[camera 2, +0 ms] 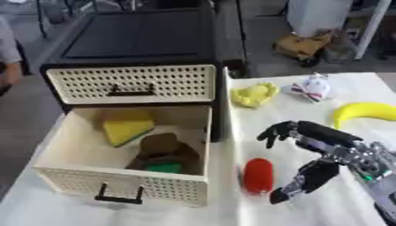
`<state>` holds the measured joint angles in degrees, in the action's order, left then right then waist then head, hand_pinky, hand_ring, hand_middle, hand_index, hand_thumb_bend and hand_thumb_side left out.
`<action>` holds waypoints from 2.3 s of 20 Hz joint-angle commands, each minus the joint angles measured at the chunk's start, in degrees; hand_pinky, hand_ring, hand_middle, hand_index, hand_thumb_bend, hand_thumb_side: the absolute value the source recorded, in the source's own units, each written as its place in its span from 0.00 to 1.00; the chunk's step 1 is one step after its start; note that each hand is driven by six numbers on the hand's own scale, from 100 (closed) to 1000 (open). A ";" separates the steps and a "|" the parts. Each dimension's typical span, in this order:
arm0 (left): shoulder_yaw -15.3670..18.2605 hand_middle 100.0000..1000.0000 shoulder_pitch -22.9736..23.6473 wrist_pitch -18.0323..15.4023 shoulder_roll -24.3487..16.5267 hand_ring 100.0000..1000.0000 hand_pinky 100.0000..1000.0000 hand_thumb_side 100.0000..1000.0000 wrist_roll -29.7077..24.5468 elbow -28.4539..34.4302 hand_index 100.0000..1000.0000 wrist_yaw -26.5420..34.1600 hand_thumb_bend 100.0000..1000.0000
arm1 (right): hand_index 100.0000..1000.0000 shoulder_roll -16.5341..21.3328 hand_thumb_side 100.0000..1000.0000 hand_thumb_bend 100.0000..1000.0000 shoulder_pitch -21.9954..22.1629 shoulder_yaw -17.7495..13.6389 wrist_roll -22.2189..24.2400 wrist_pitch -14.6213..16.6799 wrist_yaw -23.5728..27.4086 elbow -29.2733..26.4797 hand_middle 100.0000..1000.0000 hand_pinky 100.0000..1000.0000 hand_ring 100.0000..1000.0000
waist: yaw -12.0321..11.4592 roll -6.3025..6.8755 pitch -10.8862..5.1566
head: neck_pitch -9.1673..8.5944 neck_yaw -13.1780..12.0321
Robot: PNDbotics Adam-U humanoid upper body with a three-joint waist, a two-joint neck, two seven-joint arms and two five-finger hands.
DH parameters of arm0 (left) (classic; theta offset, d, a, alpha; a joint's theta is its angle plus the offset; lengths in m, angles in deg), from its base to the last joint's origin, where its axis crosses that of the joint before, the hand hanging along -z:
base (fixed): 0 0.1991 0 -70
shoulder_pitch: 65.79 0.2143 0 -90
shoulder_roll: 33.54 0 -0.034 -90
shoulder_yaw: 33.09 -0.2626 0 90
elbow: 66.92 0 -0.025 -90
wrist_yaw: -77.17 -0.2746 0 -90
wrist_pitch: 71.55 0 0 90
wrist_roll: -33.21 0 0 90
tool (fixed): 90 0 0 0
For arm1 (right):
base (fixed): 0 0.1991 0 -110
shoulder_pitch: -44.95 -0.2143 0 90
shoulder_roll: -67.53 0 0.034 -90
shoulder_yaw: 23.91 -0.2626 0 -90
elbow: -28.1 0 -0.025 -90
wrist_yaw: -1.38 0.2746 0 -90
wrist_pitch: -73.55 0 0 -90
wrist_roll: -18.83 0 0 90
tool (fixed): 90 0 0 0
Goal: Pick up objects from table and place into drawer.
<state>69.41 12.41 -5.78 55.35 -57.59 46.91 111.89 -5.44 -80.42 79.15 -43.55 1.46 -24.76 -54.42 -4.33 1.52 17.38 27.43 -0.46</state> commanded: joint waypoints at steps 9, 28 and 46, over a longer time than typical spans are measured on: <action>0.09 0.00 -0.73 0.62 -0.18 0.00 0.00 0.58 -0.27 0.75 0.89 -0.54 0.00 | 0.81 0.32 0.45 0.94 -1.87 -0.71 -1.84 3.06 -6.63 8.44 0.59 0.75 0.91 | -0.29 -0.06 -0.67 | 0.12 -0.14; 0.20 0.00 -0.73 1.10 0.29 0.00 0.00 0.58 -0.24 0.75 0.89 -0.67 0.00 | 0.76 -0.34 0.43 0.92 -2.67 -0.27 -3.21 5.89 -10.79 12.91 0.50 0.74 0.88 | -0.75 -0.03 -0.64 | -0.59 0.22; 0.46 0.00 -0.93 1.79 0.15 0.00 0.00 0.58 0.21 0.75 0.89 -1.26 0.00 | 0.85 2.28 0.49 0.96 -0.57 -2.70 4.10 -0.41 3.57 0.58 0.53 0.76 0.91 | -0.52 -0.54 -0.79 | -0.58 -0.66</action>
<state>69.42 12.10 -4.20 56.33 -57.42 46.91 110.89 -5.26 -80.36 77.22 -39.63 1.49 -22.23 -52.26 -4.86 0.96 17.63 27.49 -0.95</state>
